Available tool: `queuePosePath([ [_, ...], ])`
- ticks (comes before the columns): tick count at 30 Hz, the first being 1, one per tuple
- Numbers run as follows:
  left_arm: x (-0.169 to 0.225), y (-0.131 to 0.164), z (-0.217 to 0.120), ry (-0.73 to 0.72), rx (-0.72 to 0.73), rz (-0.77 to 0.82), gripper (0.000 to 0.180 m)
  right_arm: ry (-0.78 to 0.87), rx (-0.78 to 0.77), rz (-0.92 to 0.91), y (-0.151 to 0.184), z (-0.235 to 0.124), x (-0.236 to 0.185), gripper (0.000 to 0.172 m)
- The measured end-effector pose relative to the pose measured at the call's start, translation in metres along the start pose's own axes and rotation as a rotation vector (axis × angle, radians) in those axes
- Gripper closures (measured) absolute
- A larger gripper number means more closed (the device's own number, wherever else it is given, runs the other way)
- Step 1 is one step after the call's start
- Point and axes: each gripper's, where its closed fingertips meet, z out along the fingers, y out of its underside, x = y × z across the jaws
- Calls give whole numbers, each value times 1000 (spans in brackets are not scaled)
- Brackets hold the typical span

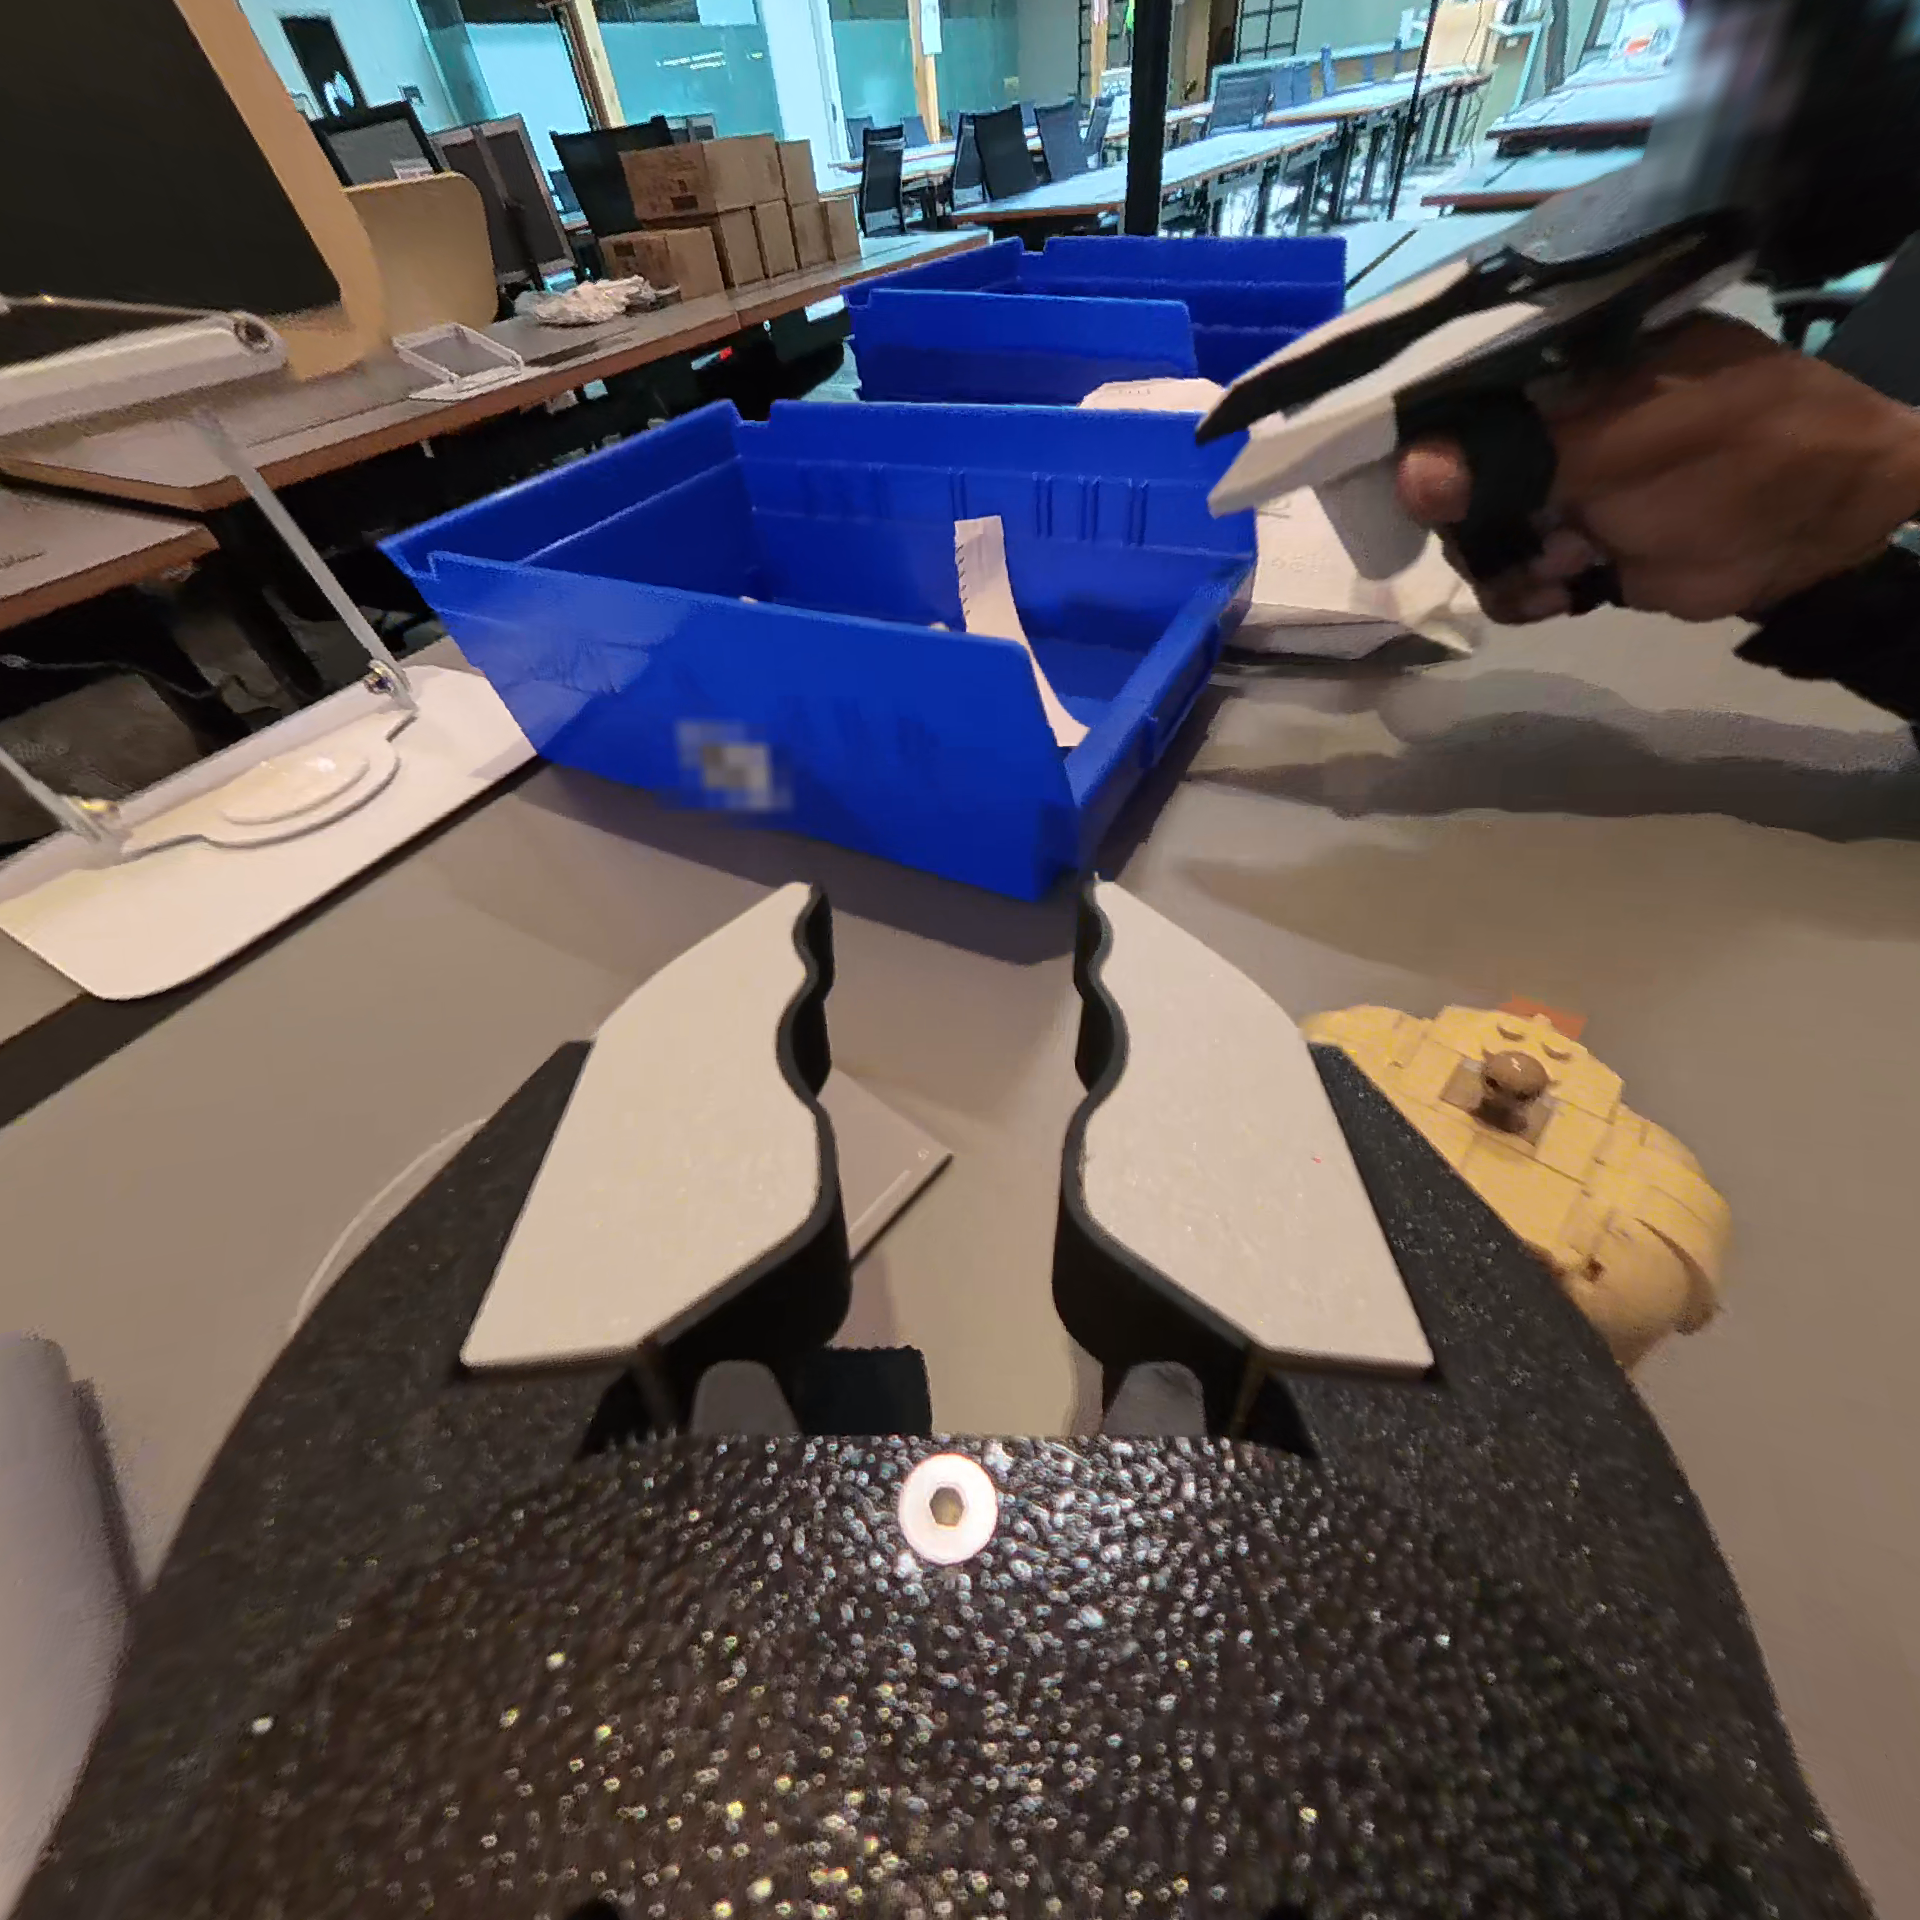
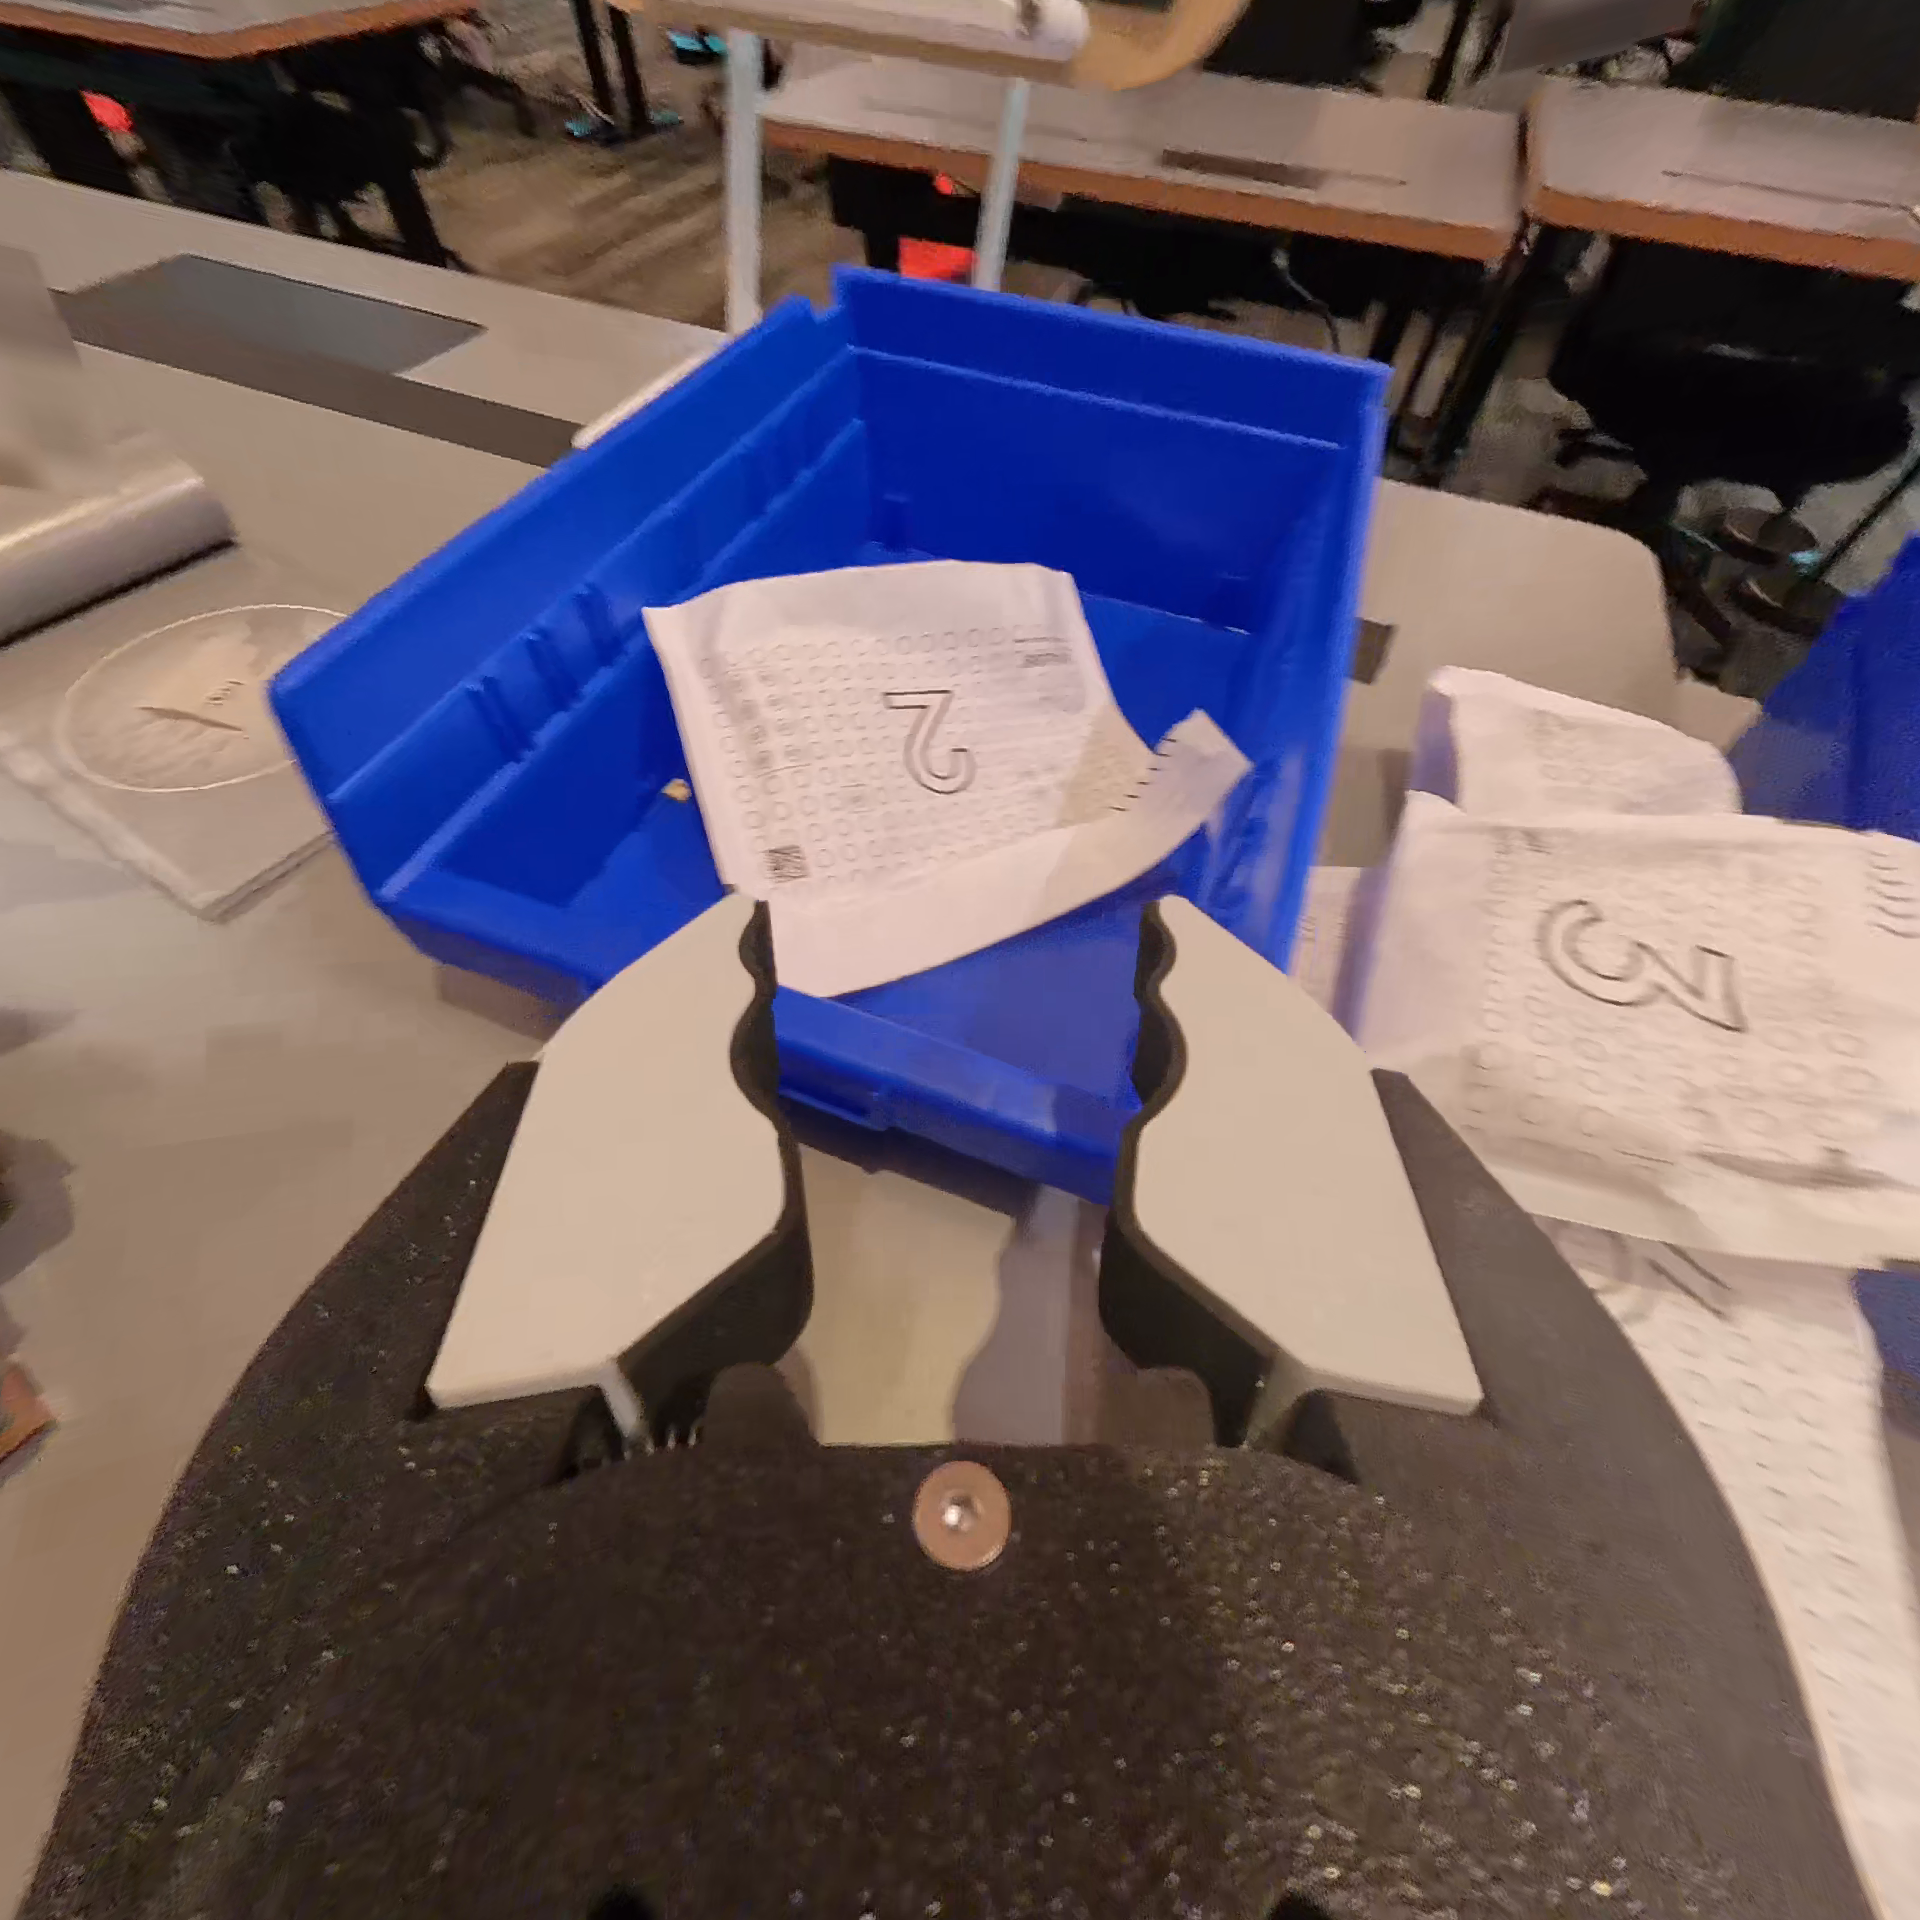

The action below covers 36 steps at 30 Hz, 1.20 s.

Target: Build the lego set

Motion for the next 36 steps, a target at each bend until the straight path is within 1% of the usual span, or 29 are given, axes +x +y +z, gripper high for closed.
queuePosePath([
  [3,9,5,-7,27,12,-22,137,72,-52,5,-3,-1,26,107],
  [7,17,11,-11,35,7,16,137,167,-71,-2,-11,-2,60,113],
  [9,17,11,-12,27,2,41,137,147,-162,29,2,5,68,117],
  [11,18,10,-13,30,14,36,138,82,-258,56,16,15,66,127],
  [13,21,10,-12,44,15,15,138,18,-302,61,23,23,60,142],
  [14,21,12,-11,49,11,8,138,-8,-316,58,24,27,57,156],
  [17,23,16,-9,53,-5,-2,138,-23,-381,41,31,35,58,160],
  [20,23,17,-8,52,-8,2,138,6,-425,-6,31,36,61,164],
  [22,22,18,-8,47,-11,8,138,25,-416,-22,28,36,61,166],
  [26,20,18,-8,44,-8,3,138,-8,-328,23,11,32,57,168],
  [32,21,19,-7,52,-12,-3,139,1,-229,33,-22,18,54,167],
  [36,22,21,-7,54,-19,3,138,14,-175,43,-46,4,63,167],
])
